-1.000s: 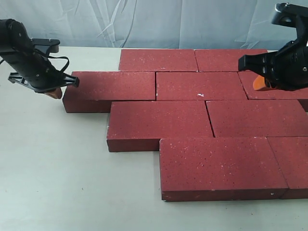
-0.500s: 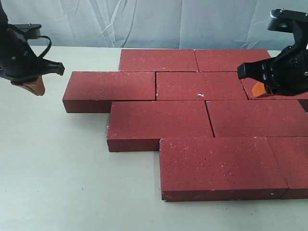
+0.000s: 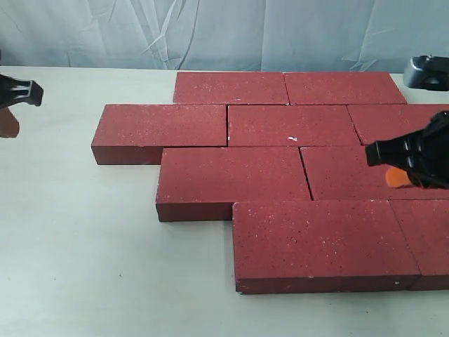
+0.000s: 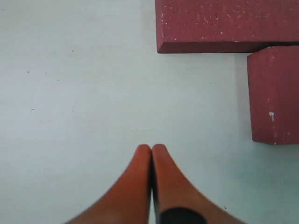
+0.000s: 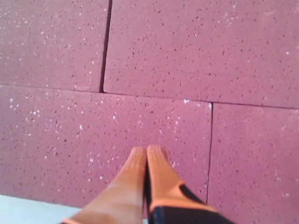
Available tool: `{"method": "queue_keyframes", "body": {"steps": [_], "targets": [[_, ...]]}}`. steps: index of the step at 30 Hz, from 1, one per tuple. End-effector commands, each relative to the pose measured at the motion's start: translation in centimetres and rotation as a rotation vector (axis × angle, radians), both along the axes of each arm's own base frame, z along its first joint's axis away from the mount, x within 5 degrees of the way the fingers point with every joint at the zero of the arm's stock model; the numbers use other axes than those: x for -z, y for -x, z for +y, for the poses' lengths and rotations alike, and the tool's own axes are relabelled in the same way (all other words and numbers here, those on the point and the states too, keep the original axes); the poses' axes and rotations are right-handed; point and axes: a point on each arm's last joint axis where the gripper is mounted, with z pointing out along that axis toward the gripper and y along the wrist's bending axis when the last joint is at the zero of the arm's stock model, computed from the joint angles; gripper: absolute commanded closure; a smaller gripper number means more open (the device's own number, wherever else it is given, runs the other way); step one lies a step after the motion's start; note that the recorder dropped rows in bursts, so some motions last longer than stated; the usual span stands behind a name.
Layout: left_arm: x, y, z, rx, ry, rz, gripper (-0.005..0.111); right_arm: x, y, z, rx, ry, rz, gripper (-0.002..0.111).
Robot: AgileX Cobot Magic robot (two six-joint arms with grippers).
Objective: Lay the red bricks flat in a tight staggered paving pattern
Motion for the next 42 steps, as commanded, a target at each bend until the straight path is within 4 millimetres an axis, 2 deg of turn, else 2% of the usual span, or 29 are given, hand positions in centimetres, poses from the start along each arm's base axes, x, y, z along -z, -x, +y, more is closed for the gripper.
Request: {"method": "queue_keyframes", "body": {"steps": [1, 10, 12, 14, 16, 22, 27, 42], "targets": [[-1.6, 3.1, 0.4, -0.011, 0.001, -0.114, 0.107, -0.4, 3.0, -0.7, 0.001, -0.006, -0.067, 0.109], [-3.9, 9.9, 1.0, -0.013, 0.016, -0.326, 0.107, -3.1, 8.5, -1.7, -0.001, -0.034, -0.315, 0.109], [-4.1, 11.2, 1.1, -0.011, 0.018, -0.362, 0.107, -3.9, 9.6, -1.9, -0.001, -0.042, -0.381, 0.109], [-4.2, 13.7, 1.4, -0.011, 0.004, -0.437, 0.107, -5.4, 12.0, -2.4, 0.000, -0.065, -0.520, 0.109], [-3.9, 15.3, 1.7, -0.012, -0.012, -0.488, 0.107, -6.2, 13.9, -2.8, 0.001, -0.065, -0.624, 0.109], [-3.6, 18.8, 2.1, -0.023, -0.004, -0.684, 0.107, -7.3, 17.5, -4.1, 0.012, 0.013, -0.839, 0.109], [-3.7, 19.8, 2.6, -0.027, -0.070, -0.747, 0.107, -7.8, 17.5, -4.3, 0.022, 0.023, -0.911, 0.109], [-3.8, 19.8, 2.6, -0.028, -0.069, -0.756, 0.107, -7.6, 17.6, -4.3, 0.018, 0.023, -0.883, 0.109]]}}
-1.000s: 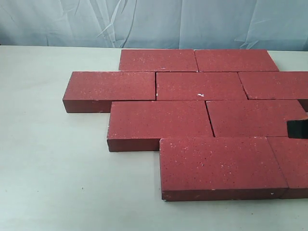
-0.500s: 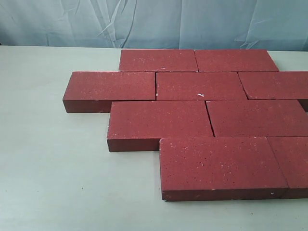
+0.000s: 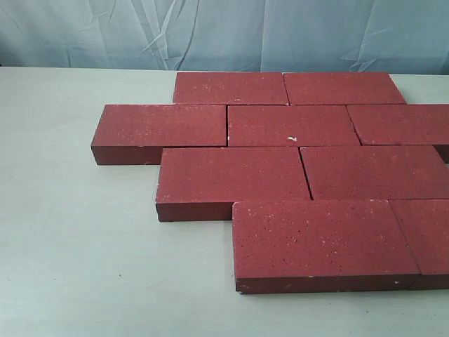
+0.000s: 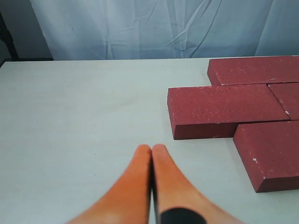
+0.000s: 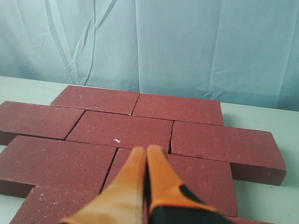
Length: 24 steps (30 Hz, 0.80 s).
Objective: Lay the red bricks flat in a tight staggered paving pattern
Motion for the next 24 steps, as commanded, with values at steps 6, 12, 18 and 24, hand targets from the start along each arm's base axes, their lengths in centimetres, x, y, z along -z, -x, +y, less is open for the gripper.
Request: {"method": "queue_keyframes", "body": {"steps": [6, 12, 18, 24], "targets": [[-0.1, 0.1, 0.0, -0.001, 0.003, -0.015, 0.107, 0.2, 0.0, -0.1, 0.005, 0.015, 0.004, 0.109], [-0.1, 0.1, 0.0, -0.001, 0.003, -0.015, 0.107, 0.2, 0.0, -0.1, 0.005, 0.015, 0.004, 0.109], [-0.1, 0.1, 0.0, -0.001, 0.003, -0.015, 0.107, 0.1, 0.9, -0.3, 0.009, 0.016, -0.038, 0.109], [-0.1, 0.1, 0.0, -0.001, 0.003, -0.015, 0.107, -0.1, 2.2, -0.5, 0.007, -0.002, -0.106, 0.109]]}}
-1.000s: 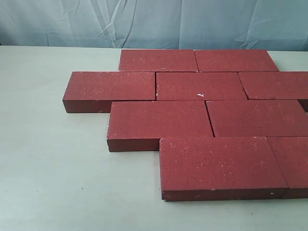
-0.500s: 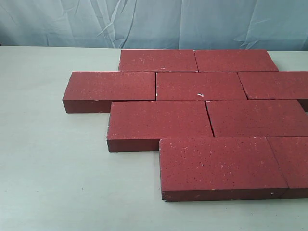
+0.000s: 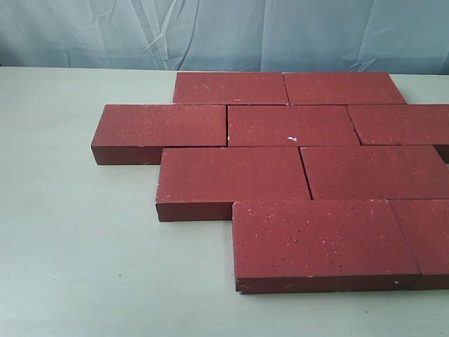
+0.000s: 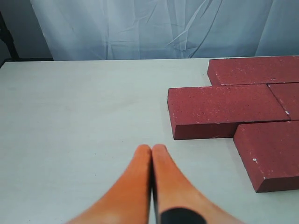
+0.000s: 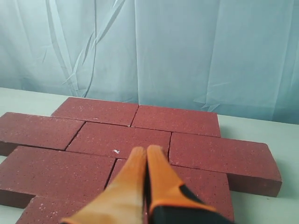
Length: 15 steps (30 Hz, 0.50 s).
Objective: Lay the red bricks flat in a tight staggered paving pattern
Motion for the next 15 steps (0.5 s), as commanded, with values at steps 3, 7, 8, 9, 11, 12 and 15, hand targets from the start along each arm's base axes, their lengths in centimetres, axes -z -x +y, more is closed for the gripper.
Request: {"method": "queue_keyframes", "body": {"steps": [3, 7, 8, 9, 11, 12, 15], "targets": [[-0.1, 0.1, 0.0, -0.001, 0.003, -0.015, 0.107, 0.0, 1.2, -0.1, -0.007, -0.018, -0.058, 0.109], [-0.1, 0.1, 0.0, -0.001, 0.003, -0.015, 0.107, 0.9, 1.0, -0.1, -0.004, -0.025, -0.074, 0.109], [-0.1, 0.1, 0.0, -0.001, 0.003, -0.015, 0.107, 1.2, 0.9, -0.1, -0.002, -0.029, -0.084, 0.109], [-0.1, 0.1, 0.0, -0.001, 0.003, -0.015, 0.107, 1.6, 0.7, -0.1, -0.001, -0.031, -0.090, 0.109], [-0.1, 0.1, 0.0, -0.001, 0.003, -0.015, 0.107, 2.6, 0.5, 0.0, -0.002, -0.039, -0.094, 0.109], [-0.1, 0.1, 0.0, -0.001, 0.003, -0.015, 0.107, 3.0, 0.4, 0.1, -0.006, -0.050, -0.097, 0.109], [-0.1, 0.1, 0.0, -0.001, 0.003, -0.015, 0.107, 4.3, 0.1, 0.2, -0.010, -0.068, -0.078, 0.109]]}}
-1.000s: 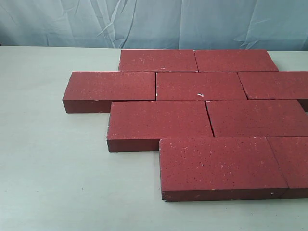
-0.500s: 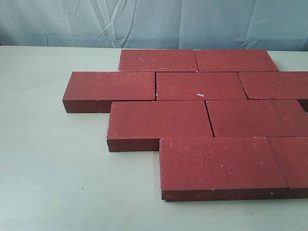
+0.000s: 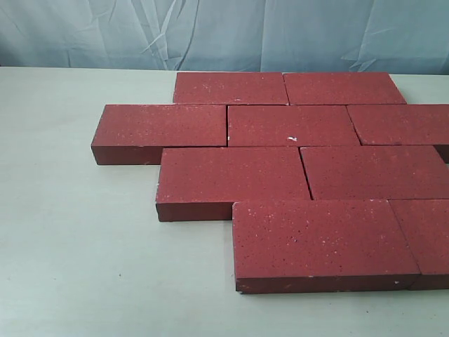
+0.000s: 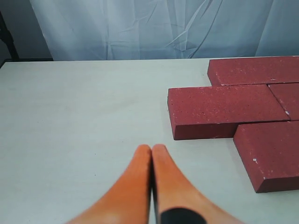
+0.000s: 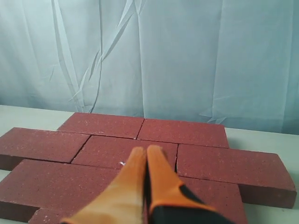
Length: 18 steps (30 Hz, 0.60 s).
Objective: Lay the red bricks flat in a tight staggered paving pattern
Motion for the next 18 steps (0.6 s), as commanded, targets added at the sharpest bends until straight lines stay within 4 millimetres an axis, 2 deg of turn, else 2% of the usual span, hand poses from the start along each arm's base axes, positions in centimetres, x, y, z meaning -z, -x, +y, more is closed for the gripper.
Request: {"method": "queue_keyframes", "body": {"steps": [1, 5, 18], "targets": [[0.0, 0.1, 0.0, -0.001, 0.003, -0.014, 0.107, 1.7, -0.6, 0.2, 0.000, -0.038, 0.017, 0.109], [0.0, 0.1, 0.0, -0.001, 0.003, -0.014, 0.107, 2.5, -0.9, 0.2, 0.003, -0.056, 0.046, 0.109], [0.0, 0.1, 0.0, -0.001, 0.003, -0.014, 0.107, 2.8, -1.1, 0.0, 0.022, -0.023, 0.037, 0.109]]}}
